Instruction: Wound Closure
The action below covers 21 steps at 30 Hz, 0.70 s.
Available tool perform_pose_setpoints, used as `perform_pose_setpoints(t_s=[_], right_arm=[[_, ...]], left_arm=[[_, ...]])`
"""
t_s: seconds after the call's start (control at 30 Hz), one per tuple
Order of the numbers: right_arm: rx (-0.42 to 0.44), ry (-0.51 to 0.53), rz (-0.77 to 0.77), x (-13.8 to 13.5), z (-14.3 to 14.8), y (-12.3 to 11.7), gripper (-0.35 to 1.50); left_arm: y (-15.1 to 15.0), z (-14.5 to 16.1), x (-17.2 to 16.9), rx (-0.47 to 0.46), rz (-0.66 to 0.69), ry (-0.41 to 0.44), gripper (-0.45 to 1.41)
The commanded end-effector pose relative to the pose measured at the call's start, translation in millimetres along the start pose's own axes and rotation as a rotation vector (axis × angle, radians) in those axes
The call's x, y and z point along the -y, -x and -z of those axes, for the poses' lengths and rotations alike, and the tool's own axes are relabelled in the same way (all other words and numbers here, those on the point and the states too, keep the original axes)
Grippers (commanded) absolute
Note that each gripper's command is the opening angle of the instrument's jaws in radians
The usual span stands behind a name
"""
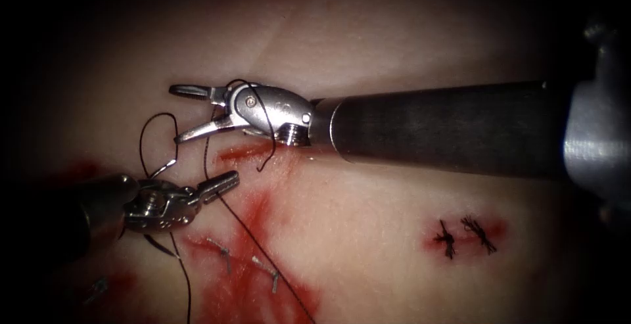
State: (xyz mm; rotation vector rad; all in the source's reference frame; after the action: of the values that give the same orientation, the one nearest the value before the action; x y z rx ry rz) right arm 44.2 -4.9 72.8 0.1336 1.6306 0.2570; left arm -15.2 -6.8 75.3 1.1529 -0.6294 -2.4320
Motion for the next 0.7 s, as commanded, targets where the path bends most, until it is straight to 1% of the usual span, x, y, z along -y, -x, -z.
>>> perform_pose_setpoints(t_s=[0.03,0.13,0.27,0.37,0.5,0.63,0.67,0.7], right_arm=[[0.022,-0.004,0.014,-0.1,-0.7,0.5,1.4],[0.039,-0.012,0.024,0.0,-0.8,0.7,1.4],[0.098,-0.065,0.044,0.9,-0.8,1.7,1.36],[0.12,-0.094,0.058,1.7,-0.7,2.5,1.35],[0.117,-0.123,0.068,2.5,-0.2,3.4,1.33],[0.159,-0.159,0.083,2.9,0.5,4.2,1.28],[0.172,-0.166,0.089,2.9,0.8,4.6,1.28],[0.172,-0.166,0.089,2.9,0.8,4.6,1.28]], left_arm=[[-0.4,-0.8,-0.1,-0.022,-0.019,0.016,-0.45],[-1.5,-0.7,0.3,-0.063,-0.05,0.043,-0.45],[-2.3,0.1,2.0,-0.121,-0.077,0.061,-0.45],[-2.1,1.0,3.5,-0.161,-0.082,0.071,-0.45],[-1.3,2.3,5.1,-0.173,-0.096,0.066,-0.45],[-0.7,3.4,6.1,-0.199,-0.103,0.074,-0.45],[-0.5,3.8,6.6,-0.259,-0.1,0.081,-0.45],[-0.5,3.8,6.6,-0.259,-0.1,0.081,-0.45]])
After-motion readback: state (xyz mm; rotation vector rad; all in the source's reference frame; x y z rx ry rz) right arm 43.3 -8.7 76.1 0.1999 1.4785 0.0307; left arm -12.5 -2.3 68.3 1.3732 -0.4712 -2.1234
